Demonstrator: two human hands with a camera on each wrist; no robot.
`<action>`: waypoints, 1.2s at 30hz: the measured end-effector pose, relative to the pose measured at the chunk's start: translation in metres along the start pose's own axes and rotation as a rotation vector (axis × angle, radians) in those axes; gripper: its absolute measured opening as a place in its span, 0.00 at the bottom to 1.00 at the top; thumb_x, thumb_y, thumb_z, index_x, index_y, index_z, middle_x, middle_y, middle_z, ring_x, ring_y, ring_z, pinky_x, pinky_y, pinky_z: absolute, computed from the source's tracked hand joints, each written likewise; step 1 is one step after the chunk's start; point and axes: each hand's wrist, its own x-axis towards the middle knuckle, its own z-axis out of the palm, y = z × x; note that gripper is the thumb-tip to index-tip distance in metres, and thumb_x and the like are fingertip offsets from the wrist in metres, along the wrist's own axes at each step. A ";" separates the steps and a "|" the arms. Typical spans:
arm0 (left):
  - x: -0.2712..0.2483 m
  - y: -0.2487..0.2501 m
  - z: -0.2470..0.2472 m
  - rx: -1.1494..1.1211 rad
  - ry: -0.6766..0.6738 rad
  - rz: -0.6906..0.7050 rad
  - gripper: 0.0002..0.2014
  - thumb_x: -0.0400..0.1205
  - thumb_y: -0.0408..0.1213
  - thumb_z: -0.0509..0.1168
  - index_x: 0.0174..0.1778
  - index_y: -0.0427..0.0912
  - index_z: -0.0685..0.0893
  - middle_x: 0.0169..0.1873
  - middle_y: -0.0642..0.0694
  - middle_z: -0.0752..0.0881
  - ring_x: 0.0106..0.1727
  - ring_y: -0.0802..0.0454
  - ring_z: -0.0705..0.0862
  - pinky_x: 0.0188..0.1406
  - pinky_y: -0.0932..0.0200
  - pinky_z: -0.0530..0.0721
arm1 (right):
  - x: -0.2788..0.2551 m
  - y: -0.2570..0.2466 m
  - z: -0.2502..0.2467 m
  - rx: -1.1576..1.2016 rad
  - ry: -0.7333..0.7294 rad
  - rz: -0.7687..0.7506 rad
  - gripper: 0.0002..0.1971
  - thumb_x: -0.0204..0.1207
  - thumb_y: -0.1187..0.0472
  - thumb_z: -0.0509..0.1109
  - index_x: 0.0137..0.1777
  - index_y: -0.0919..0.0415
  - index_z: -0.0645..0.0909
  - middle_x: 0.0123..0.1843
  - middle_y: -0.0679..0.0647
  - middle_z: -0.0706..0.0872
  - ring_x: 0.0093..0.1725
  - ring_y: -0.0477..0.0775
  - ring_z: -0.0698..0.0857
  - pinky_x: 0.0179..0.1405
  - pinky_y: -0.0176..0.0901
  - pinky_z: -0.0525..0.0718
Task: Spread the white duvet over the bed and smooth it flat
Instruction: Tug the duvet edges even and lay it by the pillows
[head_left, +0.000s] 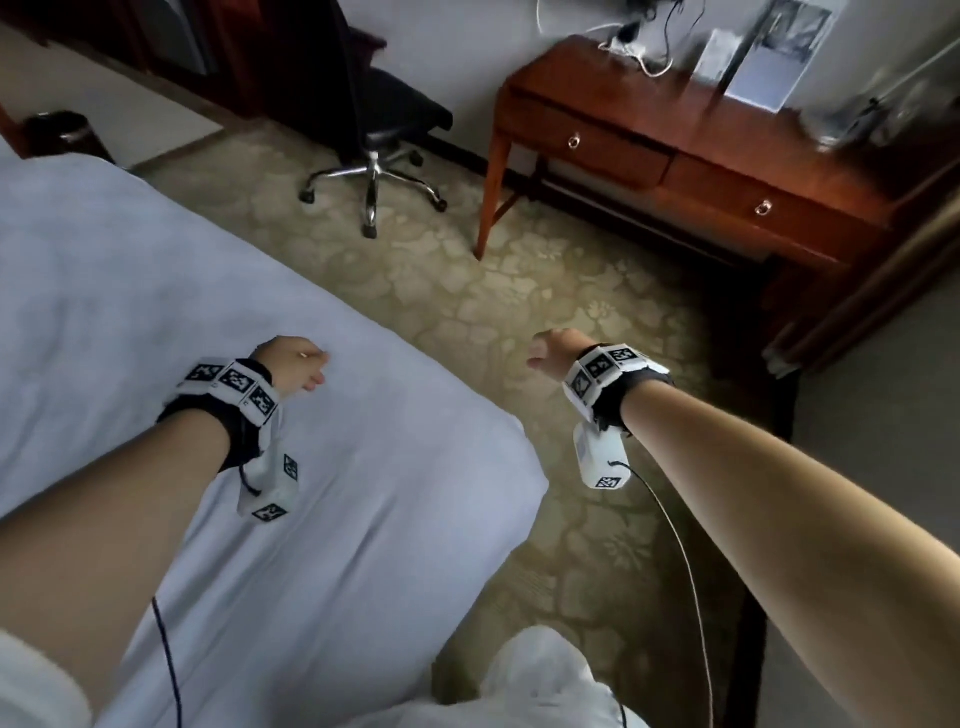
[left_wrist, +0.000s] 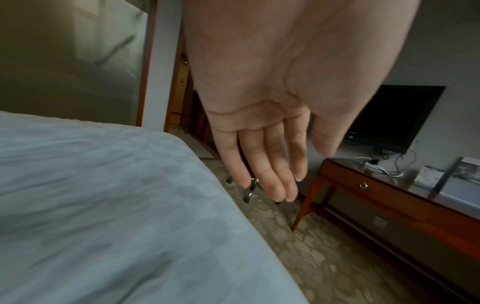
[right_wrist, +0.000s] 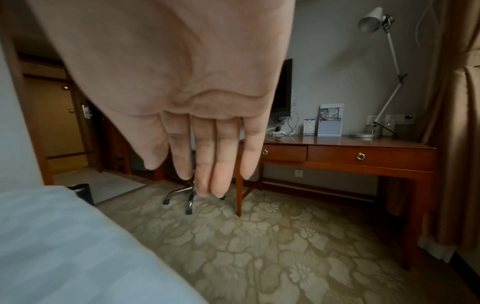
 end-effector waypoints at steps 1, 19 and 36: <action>0.017 0.016 0.003 0.015 -0.011 0.003 0.14 0.84 0.37 0.61 0.58 0.30 0.81 0.46 0.37 0.83 0.43 0.42 0.81 0.26 0.70 0.76 | 0.015 0.010 -0.010 0.015 0.008 0.010 0.18 0.83 0.57 0.59 0.68 0.66 0.77 0.67 0.63 0.81 0.66 0.63 0.80 0.63 0.48 0.78; 0.372 0.296 0.140 -0.086 0.035 -0.061 0.15 0.84 0.37 0.61 0.60 0.28 0.80 0.49 0.30 0.86 0.42 0.43 0.82 0.49 0.51 0.80 | 0.382 0.284 -0.180 -0.037 -0.059 -0.084 0.19 0.86 0.55 0.54 0.72 0.62 0.75 0.72 0.58 0.78 0.70 0.60 0.77 0.66 0.48 0.76; 0.624 0.341 -0.067 -0.166 0.194 -0.121 0.14 0.83 0.28 0.62 0.63 0.26 0.80 0.50 0.30 0.85 0.44 0.42 0.83 0.52 0.53 0.81 | 0.734 0.103 -0.344 0.005 -0.093 -0.316 0.17 0.84 0.59 0.58 0.67 0.65 0.78 0.68 0.62 0.80 0.67 0.60 0.78 0.63 0.45 0.76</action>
